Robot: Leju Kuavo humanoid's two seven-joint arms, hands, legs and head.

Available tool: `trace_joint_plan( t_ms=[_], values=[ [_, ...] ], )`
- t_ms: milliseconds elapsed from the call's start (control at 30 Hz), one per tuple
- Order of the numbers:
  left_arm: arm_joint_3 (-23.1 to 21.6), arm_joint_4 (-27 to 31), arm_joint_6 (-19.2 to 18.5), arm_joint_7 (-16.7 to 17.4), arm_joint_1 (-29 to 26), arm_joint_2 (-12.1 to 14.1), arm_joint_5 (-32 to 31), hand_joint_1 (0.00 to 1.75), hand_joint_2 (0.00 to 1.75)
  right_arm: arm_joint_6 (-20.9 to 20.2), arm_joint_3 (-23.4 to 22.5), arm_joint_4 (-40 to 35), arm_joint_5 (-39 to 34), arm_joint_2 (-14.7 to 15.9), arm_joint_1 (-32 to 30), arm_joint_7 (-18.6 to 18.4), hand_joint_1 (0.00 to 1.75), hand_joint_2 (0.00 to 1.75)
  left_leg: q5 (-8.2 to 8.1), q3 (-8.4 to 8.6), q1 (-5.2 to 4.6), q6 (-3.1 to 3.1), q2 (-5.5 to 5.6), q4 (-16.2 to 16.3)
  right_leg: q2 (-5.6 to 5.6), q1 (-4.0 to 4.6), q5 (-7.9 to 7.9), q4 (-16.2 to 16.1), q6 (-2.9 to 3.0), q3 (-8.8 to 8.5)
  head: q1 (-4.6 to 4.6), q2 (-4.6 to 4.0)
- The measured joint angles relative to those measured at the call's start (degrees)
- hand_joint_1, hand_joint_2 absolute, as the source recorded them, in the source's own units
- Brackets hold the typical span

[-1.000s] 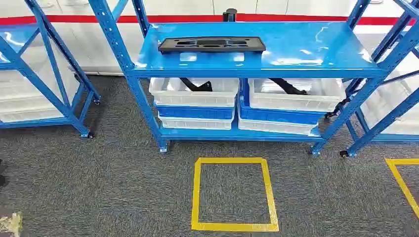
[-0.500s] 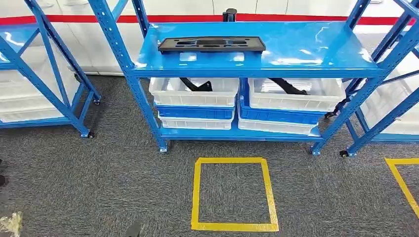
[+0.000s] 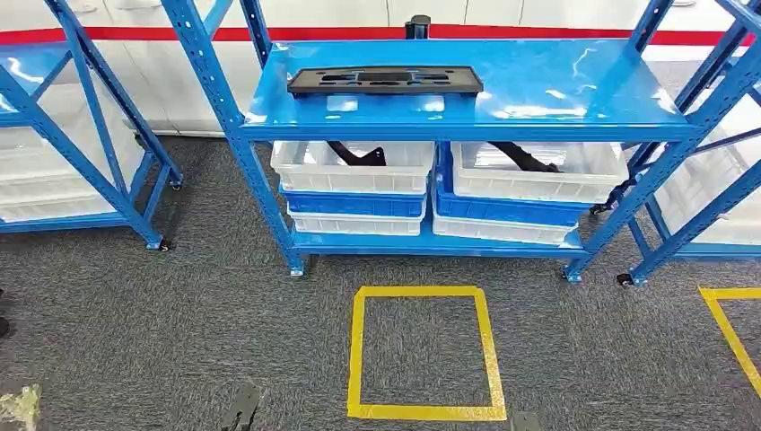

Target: Take the parts from the cabinet and place them on the table.

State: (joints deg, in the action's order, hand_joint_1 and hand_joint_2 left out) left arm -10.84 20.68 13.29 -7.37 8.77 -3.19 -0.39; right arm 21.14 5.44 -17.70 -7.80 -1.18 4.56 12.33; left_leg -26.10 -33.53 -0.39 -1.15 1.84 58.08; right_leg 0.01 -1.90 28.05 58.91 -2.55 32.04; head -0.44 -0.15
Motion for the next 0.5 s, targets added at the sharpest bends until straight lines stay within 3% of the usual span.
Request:
trace_joint_plan(
  t_ms=[400, 433, 500],
  values=[
    [0.0, 0.0, -0.2, -0.5, 0.0, -0.4, 0.5, 0.0, 0.0, 0.6, 0.0, -0.1, -0.1, 1.2, 0.7, 0.7, 0.0, 0.0, 0.0, -0.02, 0.0, 0.0, 0.0, 0.0, 0.0, -0.01, 0.0, 0.0, 0.0, 0.01, 0.0, 0.0],
    [0.0, 0.0, -0.2, -0.5, 0.0, -0.4, 0.5, 0.0, 0.0, 0.7, 0.0, -0.1, -0.1, 1.2, 0.7, 0.7, 0.0, 1.75, 0.0, -0.02, 0.0, 0.0, 0.0, 0.0, 0.0, -0.01, 0.0, 0.0, 0.0, 0.01, 0.0, 0.0],
    [0.0, 0.0, -0.2, -0.5, 0.0, -0.4, 0.5, 0.0, 0.0, 1.3, 0.0, -0.2, -0.1, 1.3, 0.7, 1.6, 0.0, 1.75, 0.0, -0.03, 0.0, 0.0, 0.0, 0.0, 0.0, -0.01, 0.0, 0.0, 0.0, 0.01, 0.02, 0.0]
  ],
)
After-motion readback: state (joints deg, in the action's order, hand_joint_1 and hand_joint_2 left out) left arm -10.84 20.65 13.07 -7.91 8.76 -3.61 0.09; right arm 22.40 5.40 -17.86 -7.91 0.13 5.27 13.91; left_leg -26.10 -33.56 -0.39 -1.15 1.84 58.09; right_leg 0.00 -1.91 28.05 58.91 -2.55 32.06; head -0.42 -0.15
